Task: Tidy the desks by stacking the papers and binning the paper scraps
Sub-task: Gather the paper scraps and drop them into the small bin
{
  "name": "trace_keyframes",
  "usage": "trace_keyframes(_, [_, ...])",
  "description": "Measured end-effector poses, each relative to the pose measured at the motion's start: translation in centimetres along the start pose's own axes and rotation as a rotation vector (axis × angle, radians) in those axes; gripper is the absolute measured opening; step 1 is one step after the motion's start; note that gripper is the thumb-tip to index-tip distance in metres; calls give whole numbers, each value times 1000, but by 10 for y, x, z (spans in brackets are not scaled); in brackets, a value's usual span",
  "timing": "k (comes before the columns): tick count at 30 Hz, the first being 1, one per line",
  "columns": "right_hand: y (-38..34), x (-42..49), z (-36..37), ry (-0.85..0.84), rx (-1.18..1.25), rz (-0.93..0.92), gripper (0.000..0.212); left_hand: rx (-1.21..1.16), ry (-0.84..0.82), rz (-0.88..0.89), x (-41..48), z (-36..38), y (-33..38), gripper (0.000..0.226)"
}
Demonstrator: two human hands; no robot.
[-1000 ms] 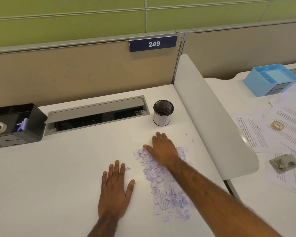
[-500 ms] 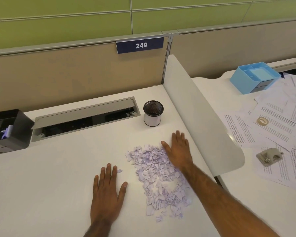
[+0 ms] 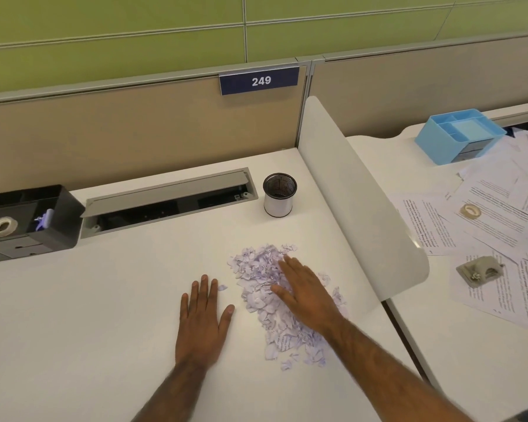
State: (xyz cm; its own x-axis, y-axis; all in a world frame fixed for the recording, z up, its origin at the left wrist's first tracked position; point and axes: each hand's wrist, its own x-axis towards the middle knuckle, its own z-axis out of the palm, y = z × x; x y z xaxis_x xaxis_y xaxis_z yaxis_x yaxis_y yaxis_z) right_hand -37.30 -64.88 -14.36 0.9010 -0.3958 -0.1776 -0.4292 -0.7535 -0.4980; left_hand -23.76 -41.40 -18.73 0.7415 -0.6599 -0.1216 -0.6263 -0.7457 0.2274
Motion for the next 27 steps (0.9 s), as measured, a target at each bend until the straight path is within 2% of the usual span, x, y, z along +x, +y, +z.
trace_keyframes(2, [5,-10,-7,86,19,50,75,-48,-5,-2,1,-2,3,79])
trace_keyframes(4, [18,-21,-12,182,13,174,75,-97,-13,0,0,-4,8,81])
trace_keyframes(7, [37,-47,-10,287,3,394,90,-120,-22,12,-4,-5,14,81])
trace_keyframes(9, [38,-65,1,298,15,469,99,-121,-29,8,-6,-4,15,82])
trace_keyframes(12, [19,-67,24,240,-5,442,97,-121,-17,-3,-6,-5,18,80])
trace_keyframes(15, [-10,-46,32,189,39,271,97,-157,5,-31,0,-12,25,67])
trace_keyframes(17, [-22,-33,28,213,103,204,95,-192,2,-60,5,-17,29,62])
trace_keyframes(21, [-11,-19,12,325,181,248,89,-192,-45,-74,18,-29,34,57])
trace_keyframes(25, [14,-15,4,290,85,274,86,-285,-40,6,34,-42,46,50])
trace_keyframes(27, [18,-13,2,263,32,259,82,-359,-46,53,42,-49,58,56])
